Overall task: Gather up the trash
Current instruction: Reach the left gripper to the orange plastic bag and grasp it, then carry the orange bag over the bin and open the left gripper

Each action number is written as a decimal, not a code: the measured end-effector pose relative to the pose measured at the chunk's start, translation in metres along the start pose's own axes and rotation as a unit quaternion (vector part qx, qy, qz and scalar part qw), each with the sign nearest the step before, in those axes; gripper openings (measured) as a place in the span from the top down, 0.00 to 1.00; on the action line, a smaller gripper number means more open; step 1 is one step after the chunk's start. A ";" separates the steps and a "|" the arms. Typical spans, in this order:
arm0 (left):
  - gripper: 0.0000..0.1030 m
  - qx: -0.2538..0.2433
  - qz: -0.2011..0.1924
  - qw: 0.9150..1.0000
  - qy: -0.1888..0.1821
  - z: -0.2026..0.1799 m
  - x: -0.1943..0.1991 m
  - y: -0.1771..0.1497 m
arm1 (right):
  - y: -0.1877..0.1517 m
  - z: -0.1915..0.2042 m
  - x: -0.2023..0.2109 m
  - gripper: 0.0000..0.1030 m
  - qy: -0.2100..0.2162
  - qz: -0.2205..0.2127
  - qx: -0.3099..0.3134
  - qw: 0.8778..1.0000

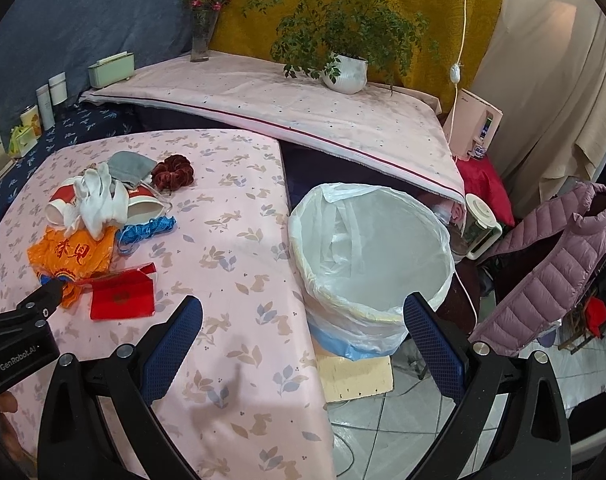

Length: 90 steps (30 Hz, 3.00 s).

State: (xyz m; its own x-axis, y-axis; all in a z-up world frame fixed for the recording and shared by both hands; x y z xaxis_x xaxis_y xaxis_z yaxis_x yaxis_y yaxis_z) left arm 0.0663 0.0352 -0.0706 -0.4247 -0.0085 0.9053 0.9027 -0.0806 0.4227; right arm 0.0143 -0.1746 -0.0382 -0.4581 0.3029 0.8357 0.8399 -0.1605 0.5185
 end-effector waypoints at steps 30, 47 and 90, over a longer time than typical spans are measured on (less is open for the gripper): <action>0.07 0.080 0.022 0.996 -0.023 0.104 -0.074 0.039 | 0.034 0.140 -0.069 0.19 0.132 0.042 0.012 0.990; 0.07 0.100 0.025 0.995 -0.006 0.143 -0.092 0.043 | 0.071 0.223 -0.094 0.58 0.185 0.050 0.060 0.980; 0.87 -0.012 -0.006 0.994 -0.107 0.002 -0.029 0.068 | 0.071 0.074 -0.017 0.89 0.181 -0.046 -0.050 0.981</action>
State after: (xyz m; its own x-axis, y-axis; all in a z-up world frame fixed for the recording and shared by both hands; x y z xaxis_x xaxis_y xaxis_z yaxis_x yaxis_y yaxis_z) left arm 0.1399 0.0320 -0.0680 -0.4094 0.2044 0.8892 0.8942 -0.1037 0.4355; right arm 0.1031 -0.1213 -0.0292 -0.6193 -0.0308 0.7845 0.7655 -0.2455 0.5947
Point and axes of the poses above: each gripper's, at about its wrist camera, not at the fingertips, and x roughly against the way its jaws point, z to its left, y to its top, the point moved 6 cm from there along -x, roughly the way its jaws point, and after that the axes turned 12 degrees about z, right-handed, at the moved point
